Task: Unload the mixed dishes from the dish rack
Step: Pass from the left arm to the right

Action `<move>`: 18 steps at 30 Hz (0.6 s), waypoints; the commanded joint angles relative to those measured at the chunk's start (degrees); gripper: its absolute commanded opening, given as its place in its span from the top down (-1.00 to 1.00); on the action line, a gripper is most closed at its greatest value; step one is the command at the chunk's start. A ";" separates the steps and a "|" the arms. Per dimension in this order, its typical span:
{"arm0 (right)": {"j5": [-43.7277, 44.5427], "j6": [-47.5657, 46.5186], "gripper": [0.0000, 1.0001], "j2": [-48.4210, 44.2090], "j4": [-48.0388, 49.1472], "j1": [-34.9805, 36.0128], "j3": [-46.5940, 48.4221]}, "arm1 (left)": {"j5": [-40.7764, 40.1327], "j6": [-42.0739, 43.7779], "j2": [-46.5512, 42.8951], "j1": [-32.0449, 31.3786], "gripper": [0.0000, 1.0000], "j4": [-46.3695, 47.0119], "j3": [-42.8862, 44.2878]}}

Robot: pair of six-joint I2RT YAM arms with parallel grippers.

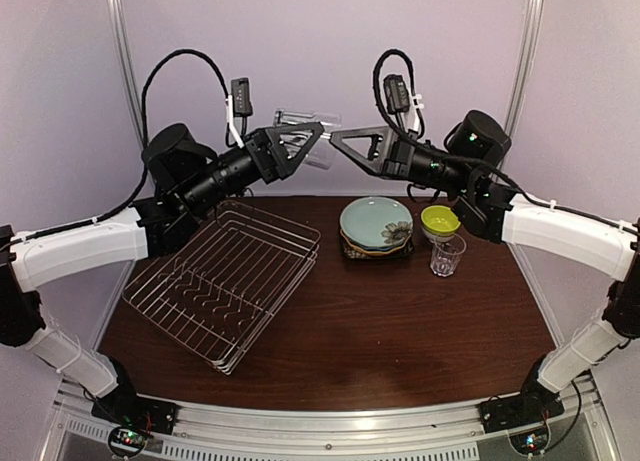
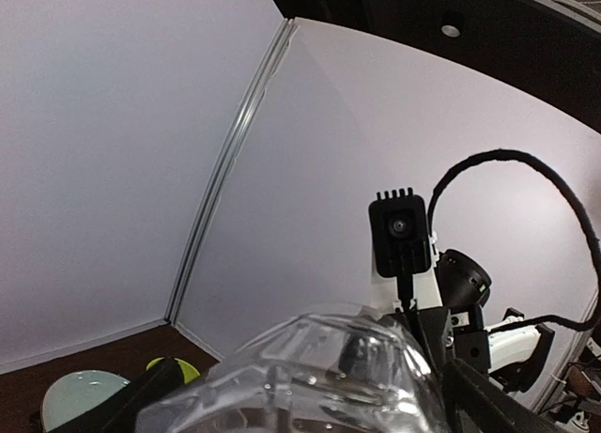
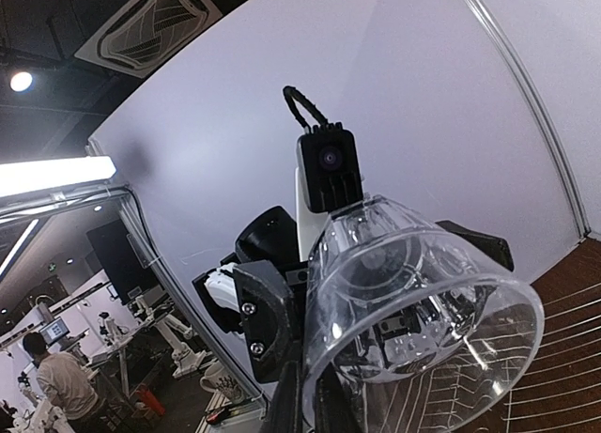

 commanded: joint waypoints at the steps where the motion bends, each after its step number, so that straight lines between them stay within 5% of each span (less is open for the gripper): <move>1: -0.25 -0.66 1.00 -2.56 -1.07 -0.24 2.13 | -3.34 4.48 -3.57 -0.16 -0.95 -1.64 -1.91; 7: 0.58 -3.60 1.00 -5.25 -7.53 -2.87 2.62 | -6.38 6.25 -5.81 0.00 -0.95 -4.55 -3.69; 18: 1.82 -19.30 1.00 -10.02 -41.11 -14.23 6.89 | -11.13 9.50 -8.56 0.59 -0.95 -11.57 -4.73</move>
